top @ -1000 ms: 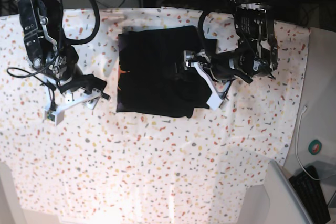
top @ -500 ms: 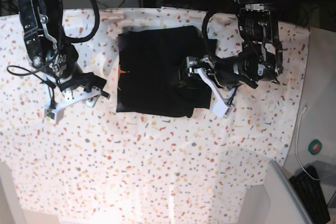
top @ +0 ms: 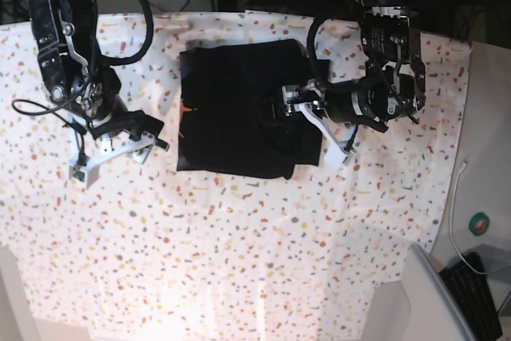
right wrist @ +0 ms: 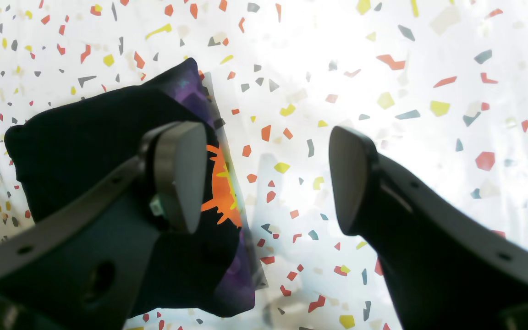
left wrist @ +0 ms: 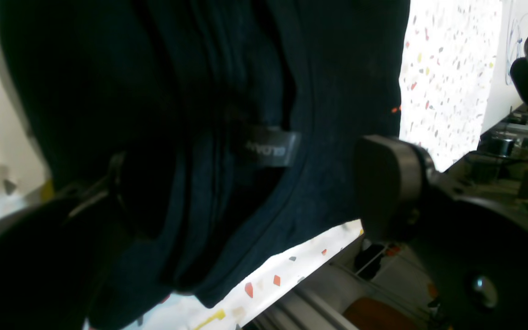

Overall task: Layout the t-shirt on the table in an organized manner, then fold the t-shirt properly
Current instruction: 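Grasp the stack's edge with the left gripper and fold it over, then pull the folded stack's edge with the left gripper to square it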

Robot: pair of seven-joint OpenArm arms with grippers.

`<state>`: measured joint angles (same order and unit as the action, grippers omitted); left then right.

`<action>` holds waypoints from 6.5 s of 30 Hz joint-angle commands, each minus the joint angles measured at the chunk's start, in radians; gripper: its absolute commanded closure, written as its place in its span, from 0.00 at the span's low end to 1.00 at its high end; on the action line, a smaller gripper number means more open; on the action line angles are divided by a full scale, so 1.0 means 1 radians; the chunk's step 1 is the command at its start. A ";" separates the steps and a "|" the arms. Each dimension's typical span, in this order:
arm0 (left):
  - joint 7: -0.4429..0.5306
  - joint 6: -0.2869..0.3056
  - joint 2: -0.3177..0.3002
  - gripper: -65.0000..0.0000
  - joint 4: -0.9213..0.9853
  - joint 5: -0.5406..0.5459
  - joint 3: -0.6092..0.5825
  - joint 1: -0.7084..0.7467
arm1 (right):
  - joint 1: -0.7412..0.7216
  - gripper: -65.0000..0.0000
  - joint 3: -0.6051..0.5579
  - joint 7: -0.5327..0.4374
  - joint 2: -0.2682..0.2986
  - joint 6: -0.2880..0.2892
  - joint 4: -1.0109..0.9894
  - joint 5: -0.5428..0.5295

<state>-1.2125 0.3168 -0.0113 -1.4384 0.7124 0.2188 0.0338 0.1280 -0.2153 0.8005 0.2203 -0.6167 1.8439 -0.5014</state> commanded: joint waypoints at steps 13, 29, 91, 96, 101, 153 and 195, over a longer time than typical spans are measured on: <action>0.096 -0.002 -0.003 0.11 -0.009 0.019 -0.114 -0.012 | -0.015 0.39 0.006 -0.017 0.004 0.004 0.017 0.002; 0.105 -0.002 -0.003 0.11 0.001 0.020 -0.117 -0.012 | -0.011 0.39 0.006 -0.017 0.004 0.004 0.017 0.002; -0.111 -0.003 -0.060 1.00 -0.106 0.025 0.015 0.002 | -0.011 0.40 -0.002 -0.017 0.001 0.004 0.015 0.002; -0.109 -0.003 -0.075 1.00 -0.101 0.020 0.017 -0.004 | -0.011 0.40 -0.002 -0.017 0.001 0.004 0.015 0.002; -0.109 -0.003 -0.077 1.00 -0.101 0.020 0.017 -0.004 | -0.012 0.40 -0.002 -0.017 0.000 0.004 0.015 0.002; -0.111 -0.002 -0.174 0.83 -0.201 0.026 -0.077 0.140 | -0.038 0.39 -0.062 -0.080 -0.025 0.004 -0.077 0.004; -0.112 -0.003 -0.161 0.59 -0.134 0.026 0.047 0.160 | -0.032 0.40 -0.200 -0.108 -0.020 0.004 -0.071 0.004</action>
<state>-1.3266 0.3134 -0.1616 -1.5539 0.7277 0.2623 0.1989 0.1097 -0.4210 0.7181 0.1959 -0.6167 1.7523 -0.5064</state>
